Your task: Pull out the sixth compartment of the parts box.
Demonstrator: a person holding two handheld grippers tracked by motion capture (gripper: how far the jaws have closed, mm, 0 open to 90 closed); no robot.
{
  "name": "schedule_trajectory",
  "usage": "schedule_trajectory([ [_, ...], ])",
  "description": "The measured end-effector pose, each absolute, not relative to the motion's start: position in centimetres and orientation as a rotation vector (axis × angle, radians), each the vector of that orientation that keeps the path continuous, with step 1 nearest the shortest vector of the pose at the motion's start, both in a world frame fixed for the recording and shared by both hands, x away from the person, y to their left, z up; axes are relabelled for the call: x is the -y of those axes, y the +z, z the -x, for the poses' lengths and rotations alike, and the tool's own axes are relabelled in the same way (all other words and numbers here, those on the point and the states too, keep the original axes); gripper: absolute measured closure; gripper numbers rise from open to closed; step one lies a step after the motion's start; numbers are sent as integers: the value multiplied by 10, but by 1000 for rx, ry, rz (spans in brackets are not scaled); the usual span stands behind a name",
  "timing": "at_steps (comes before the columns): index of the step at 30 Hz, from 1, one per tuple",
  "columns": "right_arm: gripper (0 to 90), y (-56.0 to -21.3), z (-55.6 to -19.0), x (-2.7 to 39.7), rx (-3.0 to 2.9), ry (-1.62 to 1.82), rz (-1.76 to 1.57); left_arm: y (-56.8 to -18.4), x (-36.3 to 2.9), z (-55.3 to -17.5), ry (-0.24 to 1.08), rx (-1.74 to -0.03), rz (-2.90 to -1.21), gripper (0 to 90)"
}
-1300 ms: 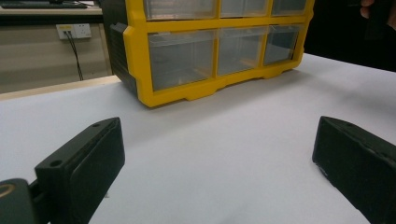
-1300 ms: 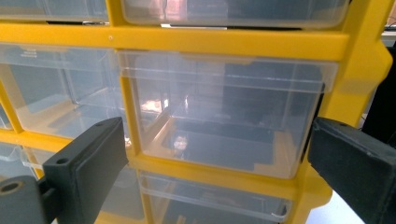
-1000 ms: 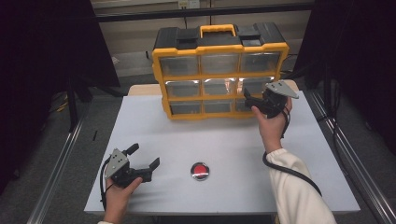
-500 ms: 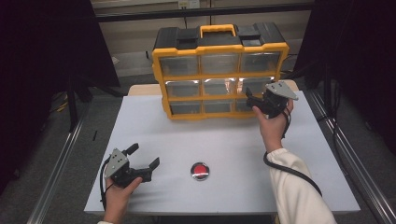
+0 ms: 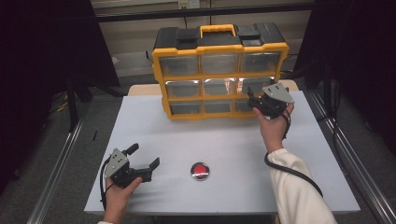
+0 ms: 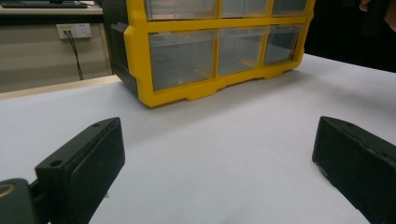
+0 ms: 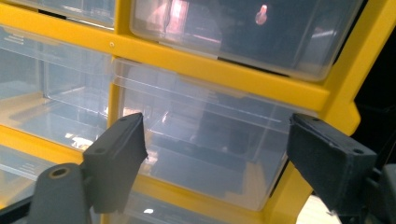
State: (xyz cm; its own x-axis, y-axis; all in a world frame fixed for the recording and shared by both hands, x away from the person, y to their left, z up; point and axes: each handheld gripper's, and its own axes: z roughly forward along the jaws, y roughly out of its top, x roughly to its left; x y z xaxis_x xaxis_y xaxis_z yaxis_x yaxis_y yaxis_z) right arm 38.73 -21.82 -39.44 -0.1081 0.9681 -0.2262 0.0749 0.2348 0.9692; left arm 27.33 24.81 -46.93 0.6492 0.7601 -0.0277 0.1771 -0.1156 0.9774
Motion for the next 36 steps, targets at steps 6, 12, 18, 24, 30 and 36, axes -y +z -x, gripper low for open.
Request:
schedule_trajectory([
  [6, 260, -393, -386, 216, -1455, 986, -968, -469, -248, -273, 591, -790, -1639, 24],
  [12, 308, -391, -385, 214, -1487, 888, -872, -469, -248, -273, 589, -783, -1641, 24],
  [18, 371, -391, -386, 213, -1507, 756, -764, -469, -248, -273, 589, -783, -1641, 24],
  [24, 449, -388, -386, 208, -1551, 584, -608, -469, -248, -273, 595, -780, -1644, 24],
  [30, 532, -388, -387, 203, -1587, 395, -448, -470, -247, -273, 600, -780, -1650, 24],
  [36, 603, -388, -388, 201, -1601, 277, -348, -470, -247, -273, 590, -781, -1647, 24],
])
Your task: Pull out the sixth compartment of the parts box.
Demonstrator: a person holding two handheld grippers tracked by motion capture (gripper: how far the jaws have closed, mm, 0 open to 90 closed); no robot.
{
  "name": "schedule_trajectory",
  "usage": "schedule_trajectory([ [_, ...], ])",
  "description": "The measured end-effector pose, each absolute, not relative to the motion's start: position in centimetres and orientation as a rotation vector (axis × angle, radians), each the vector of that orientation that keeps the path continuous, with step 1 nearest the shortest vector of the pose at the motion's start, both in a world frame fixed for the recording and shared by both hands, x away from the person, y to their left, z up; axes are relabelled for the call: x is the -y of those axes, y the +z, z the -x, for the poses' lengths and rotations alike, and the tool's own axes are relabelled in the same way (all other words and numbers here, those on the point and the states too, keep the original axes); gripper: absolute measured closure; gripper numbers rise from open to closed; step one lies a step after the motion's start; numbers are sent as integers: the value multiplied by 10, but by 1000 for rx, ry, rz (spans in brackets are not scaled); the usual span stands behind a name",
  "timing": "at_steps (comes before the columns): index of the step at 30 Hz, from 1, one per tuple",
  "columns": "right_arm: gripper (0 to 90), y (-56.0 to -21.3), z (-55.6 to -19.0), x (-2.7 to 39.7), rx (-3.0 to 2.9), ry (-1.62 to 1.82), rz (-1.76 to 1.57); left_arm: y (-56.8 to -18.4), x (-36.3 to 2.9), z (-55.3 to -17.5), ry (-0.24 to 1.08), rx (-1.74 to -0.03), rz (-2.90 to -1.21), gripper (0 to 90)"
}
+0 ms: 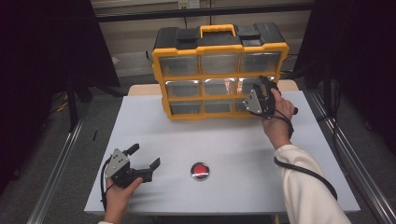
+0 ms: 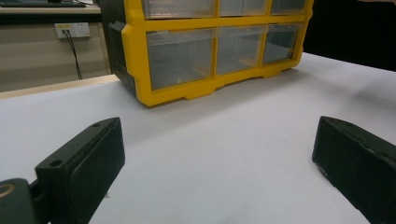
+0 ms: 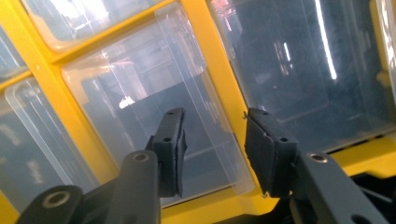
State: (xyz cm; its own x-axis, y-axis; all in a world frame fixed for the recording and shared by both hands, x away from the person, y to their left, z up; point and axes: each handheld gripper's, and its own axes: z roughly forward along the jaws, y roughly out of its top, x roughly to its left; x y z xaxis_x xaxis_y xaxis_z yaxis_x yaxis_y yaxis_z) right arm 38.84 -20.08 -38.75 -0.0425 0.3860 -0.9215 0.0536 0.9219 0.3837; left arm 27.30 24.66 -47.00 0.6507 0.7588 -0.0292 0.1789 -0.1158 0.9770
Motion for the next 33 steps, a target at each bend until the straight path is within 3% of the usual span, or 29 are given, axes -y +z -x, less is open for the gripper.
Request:
schedule_trajectory([
  [14, 703, -388, -393, 195, -1620, 143, -213, -470, -247, -273, 589, -791, -1648, 24],
  [33, 740, -386, -398, 196, -1642, 49, -129, -471, -247, -274, 588, -784, -1656, 25],
])
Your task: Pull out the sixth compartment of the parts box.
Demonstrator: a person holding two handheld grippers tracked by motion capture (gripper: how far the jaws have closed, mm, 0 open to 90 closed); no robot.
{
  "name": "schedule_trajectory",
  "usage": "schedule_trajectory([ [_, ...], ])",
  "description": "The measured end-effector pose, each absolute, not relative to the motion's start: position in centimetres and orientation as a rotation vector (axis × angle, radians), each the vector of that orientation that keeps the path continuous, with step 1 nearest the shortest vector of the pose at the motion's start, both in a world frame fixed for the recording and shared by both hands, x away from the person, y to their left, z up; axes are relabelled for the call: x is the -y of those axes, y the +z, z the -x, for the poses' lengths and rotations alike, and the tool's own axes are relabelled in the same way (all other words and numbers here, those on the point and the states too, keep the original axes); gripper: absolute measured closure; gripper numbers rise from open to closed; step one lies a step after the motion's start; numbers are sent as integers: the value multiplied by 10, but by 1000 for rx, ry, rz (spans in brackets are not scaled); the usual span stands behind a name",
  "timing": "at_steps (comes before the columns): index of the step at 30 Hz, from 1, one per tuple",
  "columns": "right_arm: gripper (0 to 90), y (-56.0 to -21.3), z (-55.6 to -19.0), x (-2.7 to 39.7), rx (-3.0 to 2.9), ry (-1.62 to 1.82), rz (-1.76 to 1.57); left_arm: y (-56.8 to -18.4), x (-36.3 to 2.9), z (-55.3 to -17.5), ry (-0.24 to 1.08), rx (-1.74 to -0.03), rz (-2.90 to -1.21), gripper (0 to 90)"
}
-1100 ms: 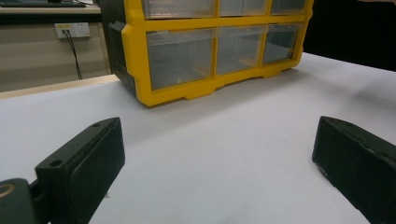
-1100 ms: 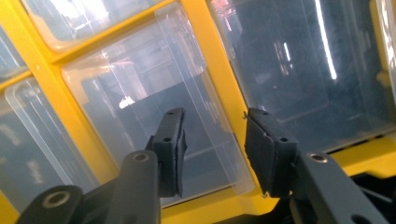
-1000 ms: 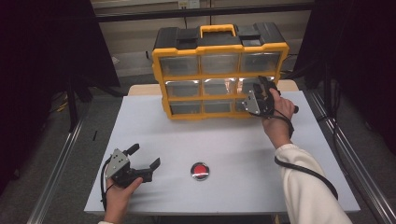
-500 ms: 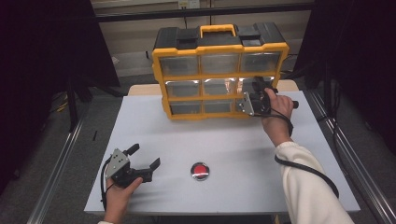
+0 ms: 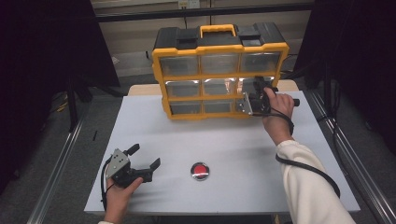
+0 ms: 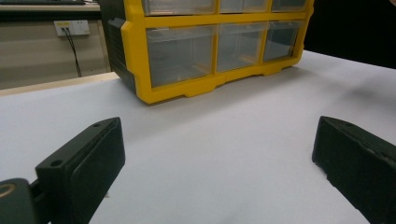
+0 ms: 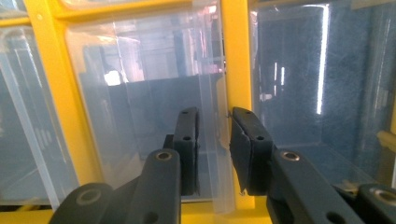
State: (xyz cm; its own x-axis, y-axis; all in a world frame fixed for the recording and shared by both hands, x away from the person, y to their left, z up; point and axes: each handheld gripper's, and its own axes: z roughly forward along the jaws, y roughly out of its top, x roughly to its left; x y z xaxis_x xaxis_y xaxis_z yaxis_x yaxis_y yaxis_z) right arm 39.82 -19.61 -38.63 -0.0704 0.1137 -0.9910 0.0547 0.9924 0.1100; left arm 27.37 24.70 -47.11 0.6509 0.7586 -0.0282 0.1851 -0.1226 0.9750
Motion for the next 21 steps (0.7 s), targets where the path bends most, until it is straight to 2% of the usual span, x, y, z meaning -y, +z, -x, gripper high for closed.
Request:
schedule_trajectory([
  [21, 799, -384, -396, 193, -1640, 2, -95, -471, -247, -274, 591, -785, -1654, 25],
])
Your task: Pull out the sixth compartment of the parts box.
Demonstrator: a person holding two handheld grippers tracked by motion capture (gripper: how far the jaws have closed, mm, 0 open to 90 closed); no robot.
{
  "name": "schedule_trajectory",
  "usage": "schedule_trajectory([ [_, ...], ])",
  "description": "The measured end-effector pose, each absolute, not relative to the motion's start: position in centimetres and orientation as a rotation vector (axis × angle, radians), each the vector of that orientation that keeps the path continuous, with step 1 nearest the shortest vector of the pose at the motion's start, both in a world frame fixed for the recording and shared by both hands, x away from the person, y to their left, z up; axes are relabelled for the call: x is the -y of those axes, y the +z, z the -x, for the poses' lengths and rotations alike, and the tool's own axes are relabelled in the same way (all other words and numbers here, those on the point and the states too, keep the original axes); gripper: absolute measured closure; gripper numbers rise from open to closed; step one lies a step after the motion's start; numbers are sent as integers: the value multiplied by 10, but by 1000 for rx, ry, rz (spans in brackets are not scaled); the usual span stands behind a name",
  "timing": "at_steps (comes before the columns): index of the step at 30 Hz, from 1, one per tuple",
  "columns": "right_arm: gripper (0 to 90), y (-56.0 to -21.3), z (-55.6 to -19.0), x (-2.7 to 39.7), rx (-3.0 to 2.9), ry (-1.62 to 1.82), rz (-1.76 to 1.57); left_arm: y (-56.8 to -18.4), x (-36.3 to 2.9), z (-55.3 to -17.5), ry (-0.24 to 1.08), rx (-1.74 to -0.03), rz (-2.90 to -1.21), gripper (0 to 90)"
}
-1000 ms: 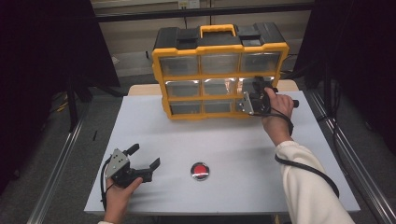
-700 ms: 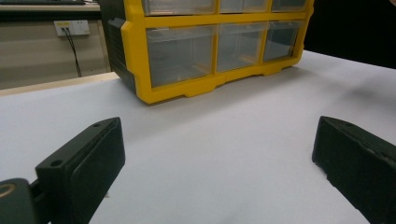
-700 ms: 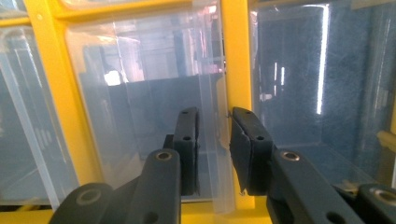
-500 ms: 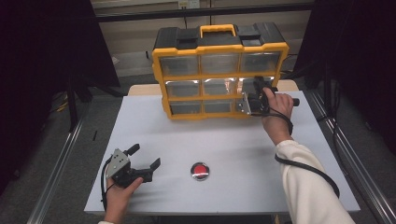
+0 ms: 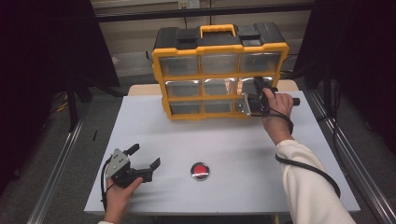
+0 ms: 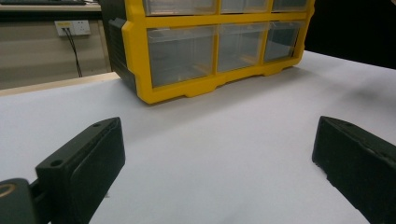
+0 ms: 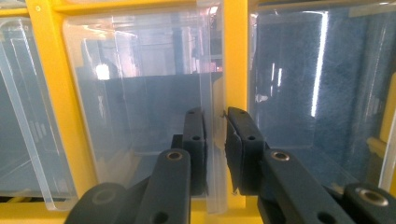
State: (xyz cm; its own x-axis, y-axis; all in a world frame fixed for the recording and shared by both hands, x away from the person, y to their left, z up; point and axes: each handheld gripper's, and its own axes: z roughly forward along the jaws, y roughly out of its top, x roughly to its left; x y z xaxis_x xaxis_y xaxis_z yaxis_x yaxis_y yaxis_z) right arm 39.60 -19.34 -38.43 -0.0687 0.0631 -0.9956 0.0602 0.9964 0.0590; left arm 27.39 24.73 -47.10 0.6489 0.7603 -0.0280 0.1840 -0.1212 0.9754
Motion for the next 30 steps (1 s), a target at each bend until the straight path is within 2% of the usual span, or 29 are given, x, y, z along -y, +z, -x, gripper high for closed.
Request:
schedule_trajectory([
  [30, 800, -383, -375, 195, -1643, 23, -67, -471, -247, -273, 599, -791, -1651, 26],
])
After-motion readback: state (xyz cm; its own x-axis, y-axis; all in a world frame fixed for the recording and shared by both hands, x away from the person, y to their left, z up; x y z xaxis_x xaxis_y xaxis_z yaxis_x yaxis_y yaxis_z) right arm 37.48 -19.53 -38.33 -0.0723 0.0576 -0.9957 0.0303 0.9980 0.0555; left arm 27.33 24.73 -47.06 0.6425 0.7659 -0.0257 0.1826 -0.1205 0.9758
